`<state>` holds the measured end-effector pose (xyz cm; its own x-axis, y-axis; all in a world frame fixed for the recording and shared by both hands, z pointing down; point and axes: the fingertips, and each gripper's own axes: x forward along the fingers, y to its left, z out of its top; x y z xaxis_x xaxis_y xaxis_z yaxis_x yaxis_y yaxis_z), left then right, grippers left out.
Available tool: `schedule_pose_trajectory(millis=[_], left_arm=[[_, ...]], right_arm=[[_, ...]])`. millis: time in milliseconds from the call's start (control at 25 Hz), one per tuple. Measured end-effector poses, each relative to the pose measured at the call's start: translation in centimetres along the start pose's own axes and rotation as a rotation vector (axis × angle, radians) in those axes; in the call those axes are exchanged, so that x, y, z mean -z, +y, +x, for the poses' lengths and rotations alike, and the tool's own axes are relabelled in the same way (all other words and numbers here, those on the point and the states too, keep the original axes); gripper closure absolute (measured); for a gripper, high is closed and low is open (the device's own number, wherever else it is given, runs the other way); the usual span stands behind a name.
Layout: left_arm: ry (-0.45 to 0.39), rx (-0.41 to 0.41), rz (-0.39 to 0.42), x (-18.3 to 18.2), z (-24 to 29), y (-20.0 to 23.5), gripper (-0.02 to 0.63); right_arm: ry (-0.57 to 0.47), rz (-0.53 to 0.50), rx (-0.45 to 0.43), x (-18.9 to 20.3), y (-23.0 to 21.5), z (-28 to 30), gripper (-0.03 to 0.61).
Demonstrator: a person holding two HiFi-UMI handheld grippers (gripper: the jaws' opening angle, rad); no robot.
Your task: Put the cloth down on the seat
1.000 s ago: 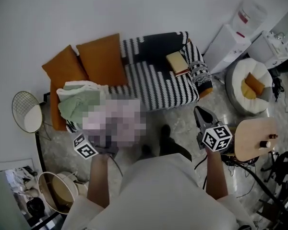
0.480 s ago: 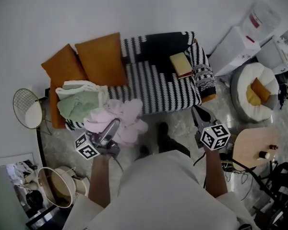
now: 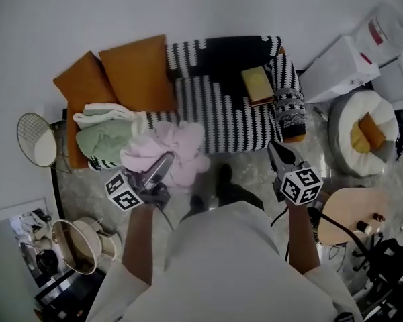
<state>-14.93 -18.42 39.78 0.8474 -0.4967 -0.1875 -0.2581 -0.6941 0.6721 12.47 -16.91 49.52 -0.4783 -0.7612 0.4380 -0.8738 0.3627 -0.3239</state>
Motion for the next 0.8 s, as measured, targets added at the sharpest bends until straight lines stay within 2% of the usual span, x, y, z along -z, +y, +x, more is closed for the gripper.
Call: schedule_pose_trajectory(millis=[200, 440, 800], left_arm=[[0.045, -0.045, 0.026, 1.1, 5.2, 3.4, 0.480], [0.063, -0.092, 0.024, 2.3, 10.3, 7.8, 0.482], [0.141, -0.142, 0.008, 4.7, 15.2, 12.9, 0.482]], right_arm=[[0.034, 0.024, -0.023, -0.2, -4.9, 1.8, 0.574], [0.072, 0.030, -0.047, 0.0, -9.2, 3.9, 0.574], [0.096, 0.077, -0.050, 0.7, -12.2, 6.0, 0.574]])
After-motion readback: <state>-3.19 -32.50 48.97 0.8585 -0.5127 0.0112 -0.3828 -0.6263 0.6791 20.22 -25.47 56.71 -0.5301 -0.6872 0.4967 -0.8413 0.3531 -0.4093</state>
